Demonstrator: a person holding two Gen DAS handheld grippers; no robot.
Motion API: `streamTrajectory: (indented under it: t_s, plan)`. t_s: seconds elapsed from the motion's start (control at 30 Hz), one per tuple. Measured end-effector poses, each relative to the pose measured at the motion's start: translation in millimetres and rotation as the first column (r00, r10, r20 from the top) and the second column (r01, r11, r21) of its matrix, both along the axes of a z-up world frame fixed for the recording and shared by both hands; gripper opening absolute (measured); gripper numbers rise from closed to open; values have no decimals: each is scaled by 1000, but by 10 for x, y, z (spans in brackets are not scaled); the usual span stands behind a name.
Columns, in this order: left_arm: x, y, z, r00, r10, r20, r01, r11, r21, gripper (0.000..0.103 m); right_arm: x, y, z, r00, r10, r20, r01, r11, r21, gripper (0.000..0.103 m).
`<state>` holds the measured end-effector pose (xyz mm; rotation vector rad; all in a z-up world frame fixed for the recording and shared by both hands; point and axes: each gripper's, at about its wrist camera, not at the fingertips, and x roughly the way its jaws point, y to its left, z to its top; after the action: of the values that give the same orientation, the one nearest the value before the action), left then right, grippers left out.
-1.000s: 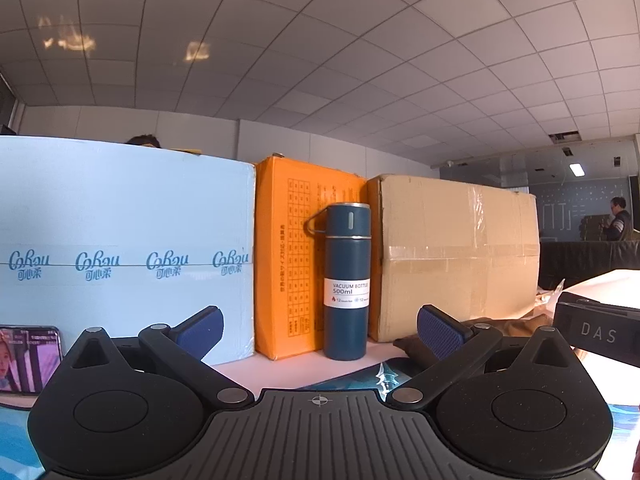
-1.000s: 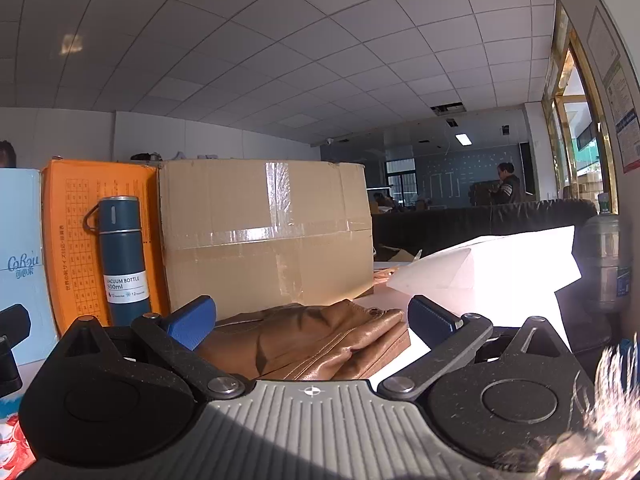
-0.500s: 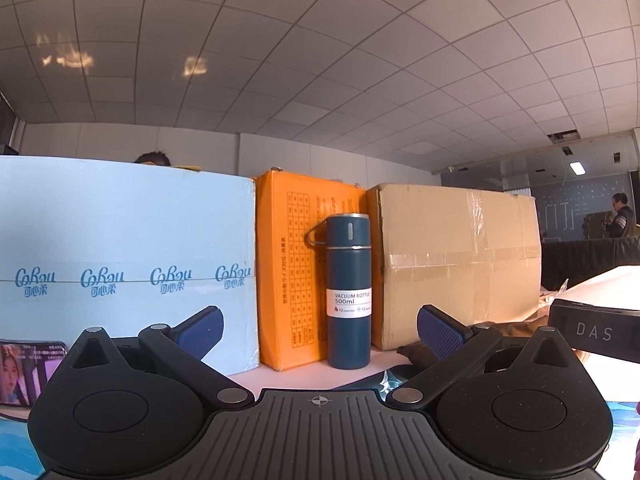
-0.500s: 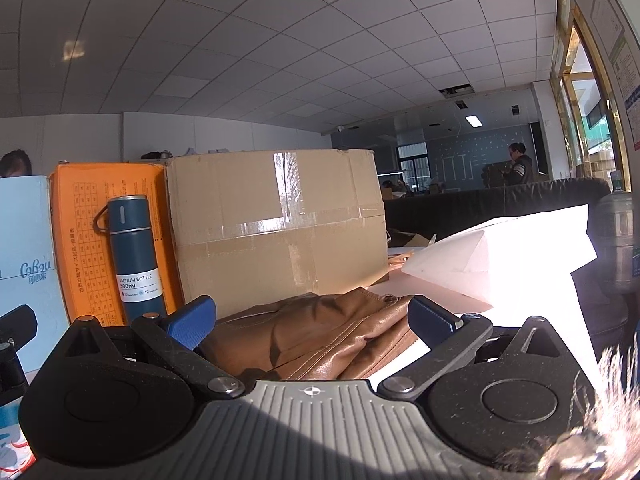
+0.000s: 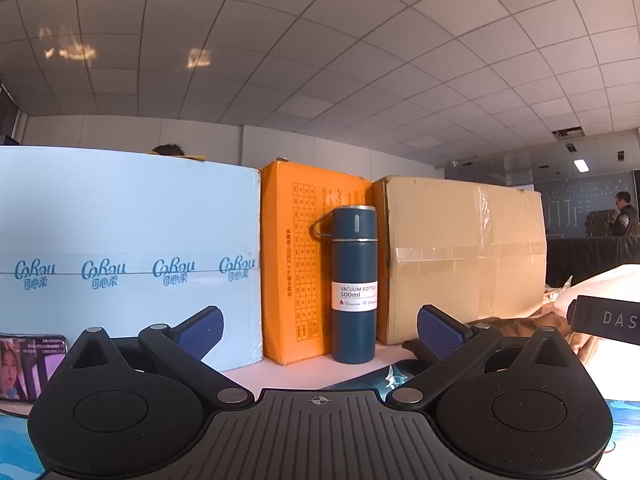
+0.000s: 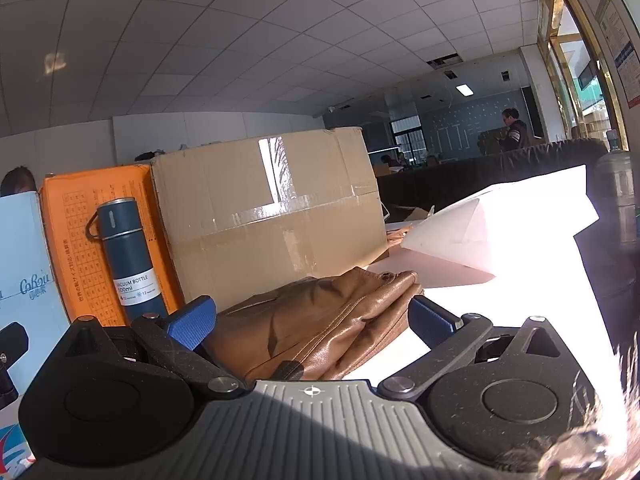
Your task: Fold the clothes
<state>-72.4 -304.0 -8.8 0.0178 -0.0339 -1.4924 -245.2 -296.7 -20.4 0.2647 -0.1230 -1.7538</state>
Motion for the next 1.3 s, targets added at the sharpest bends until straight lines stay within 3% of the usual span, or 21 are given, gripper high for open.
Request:
streamTrajectory:
  t_s: [1.3]
  plan:
    - [-7, -15, 1, 1000, -3, 7, 3, 1000, 8, 103, -61, -19, -20, 999, 6, 35, -7, 1000, 21, 103]
